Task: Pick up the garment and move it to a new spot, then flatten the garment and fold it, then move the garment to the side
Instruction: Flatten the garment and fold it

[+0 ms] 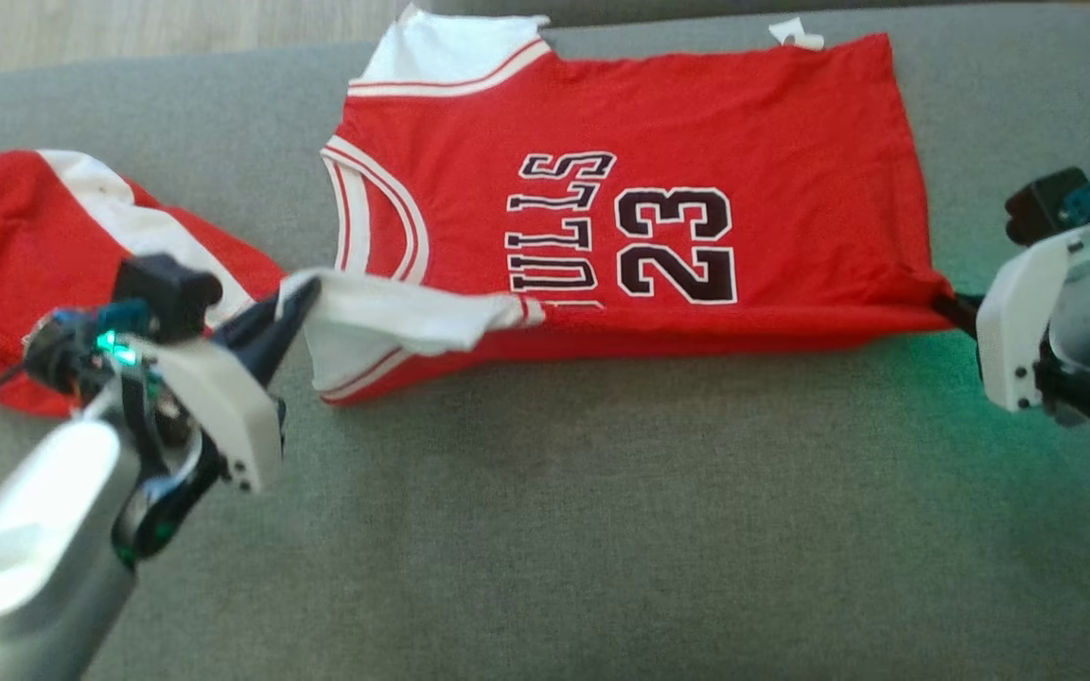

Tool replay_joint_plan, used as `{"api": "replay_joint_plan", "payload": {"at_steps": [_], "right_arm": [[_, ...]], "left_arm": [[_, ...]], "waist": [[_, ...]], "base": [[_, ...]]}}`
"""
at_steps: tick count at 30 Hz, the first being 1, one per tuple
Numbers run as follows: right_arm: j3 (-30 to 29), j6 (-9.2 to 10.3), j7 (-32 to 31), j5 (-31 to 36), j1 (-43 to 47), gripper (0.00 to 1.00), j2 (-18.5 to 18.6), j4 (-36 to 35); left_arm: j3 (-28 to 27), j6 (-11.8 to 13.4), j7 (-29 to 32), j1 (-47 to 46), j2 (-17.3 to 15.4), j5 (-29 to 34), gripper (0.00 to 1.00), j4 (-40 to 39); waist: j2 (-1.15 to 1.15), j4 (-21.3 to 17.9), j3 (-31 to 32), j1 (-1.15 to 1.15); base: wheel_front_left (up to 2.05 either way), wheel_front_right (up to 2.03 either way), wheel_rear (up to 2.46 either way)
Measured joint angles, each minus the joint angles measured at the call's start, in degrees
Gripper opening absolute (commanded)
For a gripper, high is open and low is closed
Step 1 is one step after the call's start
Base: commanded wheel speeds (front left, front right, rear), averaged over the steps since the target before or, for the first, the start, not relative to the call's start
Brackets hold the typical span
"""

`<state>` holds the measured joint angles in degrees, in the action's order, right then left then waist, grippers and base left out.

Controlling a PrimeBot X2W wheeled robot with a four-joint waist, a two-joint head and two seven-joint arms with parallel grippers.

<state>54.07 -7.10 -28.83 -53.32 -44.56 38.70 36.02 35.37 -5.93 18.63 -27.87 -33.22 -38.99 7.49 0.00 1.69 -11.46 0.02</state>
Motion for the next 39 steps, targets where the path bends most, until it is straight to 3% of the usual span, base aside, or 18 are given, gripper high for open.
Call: {"api": "replay_joint_plan", "payload": {"at_steps": [15,17,23,31,34,39], "right_arm": [[-1.1,0.00,0.4,1.2,-9.6,0.00,-4.2,7.1],[-1.4,0.00,1.3,2.5,-10.8,1.00,-4.6,9.0],[-4.6,0.00,9.9,4.6,-13.2,1.00,-7.3,13.4],[-12.4,0.00,34.1,6.2,-13.4,1.00,-9.8,15.8],[-15.6,0.00,41.1,7.4,-11.4,1.00,-11.5,16.0],[-23.8,0.00,43.1,13.7,-2.5,1.00,-14.3,13.3]], "left_arm": [[9.3,-1.7,-3.5,-20.0,2.5,4.0,0.00,16.4],[10.6,-1.7,-5.2,-22.0,3.4,4.3,1.00,18.4],[10.8,-0.2,-14.2,-26.2,6.0,7.3,1.00,25.4],[3.3,7.6,-29.9,-24.3,9.9,4.4,1.00,27.5],[-0.9,10.5,-32.7,-19.0,11.1,1.8,1.00,24.6],[-11.5,15.2,-33.1,-6.0,14.4,2.2,1.00,11.7]], "waist": [[0.00,-0.2,-7.1,-0.01],[0.00,-0.1,-7.7,-0.01],[0.00,0.4,-8.2,0.00],[0.00,1.0,-5.0,-0.02],[0.00,1.0,-3.0,-0.02],[0.00,0.8,0.5,-0.03]], "base": [[0.00,0.00,0.00],[0.00,0.00,0.00],[0.00,0.00,0.00],[0.00,0.00,0.00],[0.00,0.00,0.00],[0.00,0.00,0.00]]}}
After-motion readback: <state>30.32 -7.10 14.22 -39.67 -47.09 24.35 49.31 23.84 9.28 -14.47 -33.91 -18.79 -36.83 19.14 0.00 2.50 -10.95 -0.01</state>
